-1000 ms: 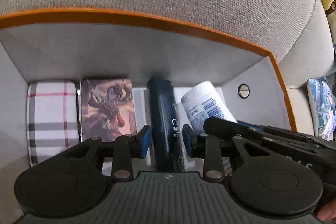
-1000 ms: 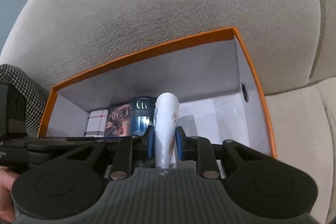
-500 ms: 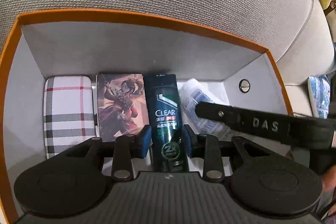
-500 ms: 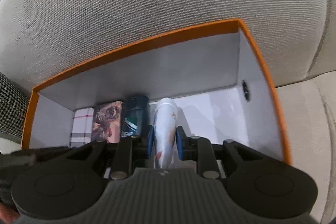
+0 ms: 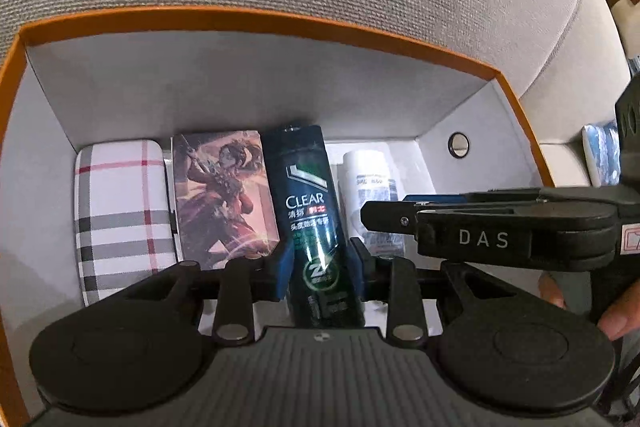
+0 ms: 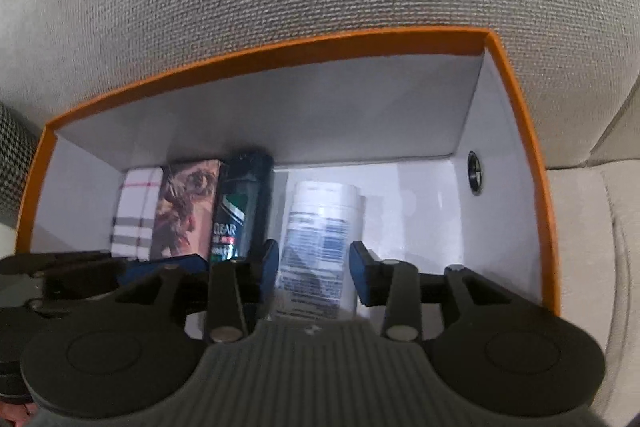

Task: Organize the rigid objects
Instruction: 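Set the shampoo bottle beside the card box with the left tool while the right tool releases the spray can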

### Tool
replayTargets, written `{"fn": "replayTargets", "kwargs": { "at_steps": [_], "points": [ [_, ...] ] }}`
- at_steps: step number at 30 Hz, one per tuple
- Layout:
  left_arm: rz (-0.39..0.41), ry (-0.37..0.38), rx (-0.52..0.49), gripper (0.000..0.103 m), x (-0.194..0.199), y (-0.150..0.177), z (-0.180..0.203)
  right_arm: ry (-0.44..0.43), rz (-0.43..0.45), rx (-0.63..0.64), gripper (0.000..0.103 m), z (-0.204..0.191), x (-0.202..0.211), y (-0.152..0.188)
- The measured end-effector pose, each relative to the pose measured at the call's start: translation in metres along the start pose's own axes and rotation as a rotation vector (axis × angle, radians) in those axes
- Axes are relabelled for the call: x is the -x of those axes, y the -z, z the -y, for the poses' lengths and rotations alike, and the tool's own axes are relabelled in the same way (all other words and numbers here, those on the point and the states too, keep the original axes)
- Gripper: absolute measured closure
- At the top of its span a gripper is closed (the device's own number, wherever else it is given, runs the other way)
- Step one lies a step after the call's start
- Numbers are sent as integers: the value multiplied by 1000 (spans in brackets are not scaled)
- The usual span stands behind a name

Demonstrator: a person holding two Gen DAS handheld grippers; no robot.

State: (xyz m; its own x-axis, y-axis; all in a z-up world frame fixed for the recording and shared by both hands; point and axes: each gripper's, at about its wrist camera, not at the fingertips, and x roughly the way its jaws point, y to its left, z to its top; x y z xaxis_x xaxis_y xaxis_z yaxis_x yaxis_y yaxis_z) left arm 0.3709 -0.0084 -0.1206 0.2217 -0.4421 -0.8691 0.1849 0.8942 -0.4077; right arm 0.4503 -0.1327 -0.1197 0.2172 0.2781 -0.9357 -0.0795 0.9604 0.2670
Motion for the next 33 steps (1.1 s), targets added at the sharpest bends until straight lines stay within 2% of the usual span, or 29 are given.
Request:
{"fn": "replayTargets", "kwargs": {
  "at_steps": [7,9,10,11,16,20,25,30,33],
  "points": [
    [-8,6,0,68,-3,5,-2,24,-41,41,57,-9,-14,1],
    [0,-3,-8,68,1,5,-4,24,-25,54,65,-12,-17,1],
    [11,-9,-17,68,4,5,-2,21,-14,58,75,-14,-16,2],
    [20,-16,-28,68,6,4,-1,21,-8,56,79,-15,-17,0],
    [45,-48,-57,68,10,4,4,0,5,46,79,-16,-23,-8],
    [38,-60,-49,68,5,4,5,15,31,74,79,-25,-29,-10],
    [41,-68,-37,68,6,7,7,18,23,65,79,-29,-29,-11],
    [74,-19,-21,68,27,11,6,29,58,73,80,-34,-4,-6],
    [115,-22,-45,68,47,18,16,23,93,92,80,-43,17,1]
  ]
}}
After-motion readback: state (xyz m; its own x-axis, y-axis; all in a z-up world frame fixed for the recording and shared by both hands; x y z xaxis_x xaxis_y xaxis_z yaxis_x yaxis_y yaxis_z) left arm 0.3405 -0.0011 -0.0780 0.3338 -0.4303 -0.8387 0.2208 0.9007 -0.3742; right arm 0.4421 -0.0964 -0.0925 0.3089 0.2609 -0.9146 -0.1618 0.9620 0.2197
